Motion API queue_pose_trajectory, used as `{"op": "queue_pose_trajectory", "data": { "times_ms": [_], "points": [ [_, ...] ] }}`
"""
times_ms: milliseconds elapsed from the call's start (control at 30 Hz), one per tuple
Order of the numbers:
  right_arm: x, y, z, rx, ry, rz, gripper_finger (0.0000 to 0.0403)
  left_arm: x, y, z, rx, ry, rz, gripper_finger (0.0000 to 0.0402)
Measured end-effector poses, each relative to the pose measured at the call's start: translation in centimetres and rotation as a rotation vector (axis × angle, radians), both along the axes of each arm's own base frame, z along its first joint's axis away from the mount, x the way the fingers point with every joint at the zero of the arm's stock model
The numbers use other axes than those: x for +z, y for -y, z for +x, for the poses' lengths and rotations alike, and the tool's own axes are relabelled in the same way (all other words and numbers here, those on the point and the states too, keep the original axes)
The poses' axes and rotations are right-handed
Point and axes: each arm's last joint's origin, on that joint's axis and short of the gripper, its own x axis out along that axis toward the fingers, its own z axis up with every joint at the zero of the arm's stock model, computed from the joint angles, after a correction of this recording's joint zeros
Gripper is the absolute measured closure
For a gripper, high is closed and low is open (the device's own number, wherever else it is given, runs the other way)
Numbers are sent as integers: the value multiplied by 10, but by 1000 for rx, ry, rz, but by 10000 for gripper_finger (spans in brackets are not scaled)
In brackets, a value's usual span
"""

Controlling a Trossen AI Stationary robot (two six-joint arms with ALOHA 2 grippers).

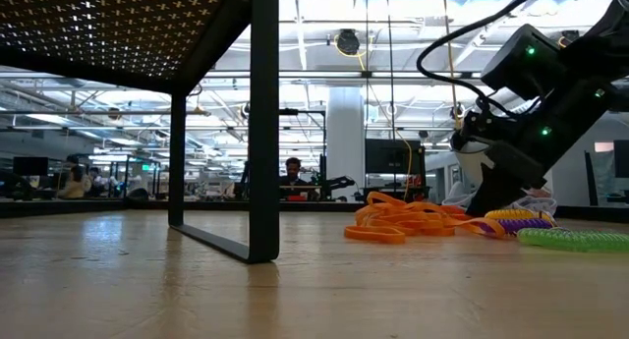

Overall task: Pick & Place Office Desk Supplies
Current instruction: Put the orange spring keychain into the center yellow bin on the shelf

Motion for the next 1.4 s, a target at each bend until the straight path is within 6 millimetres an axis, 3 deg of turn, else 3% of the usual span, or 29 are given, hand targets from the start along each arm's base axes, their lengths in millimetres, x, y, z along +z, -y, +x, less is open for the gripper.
{"op": "queue_pose_trajectory", "data": {
  "times_ms": [433,800,1000,1133,1400],
  "points": [
    [37,0,27,135,412,-181,394,-11,-1,21,6,-41,-22,190],
    [77,0,35,174,769,-381,393,-10,-3,49,11,80,-43,190],
    [86,1,36,173,821,-428,393,-12,-4,72,13,190,-117,190],
    [92,1,43,174,830,-438,392,-19,-2,88,-82,231,-145,190],
    [109,1,75,201,817,-505,392,-26,-2,102,-131,271,-125,190]
  ]
}}
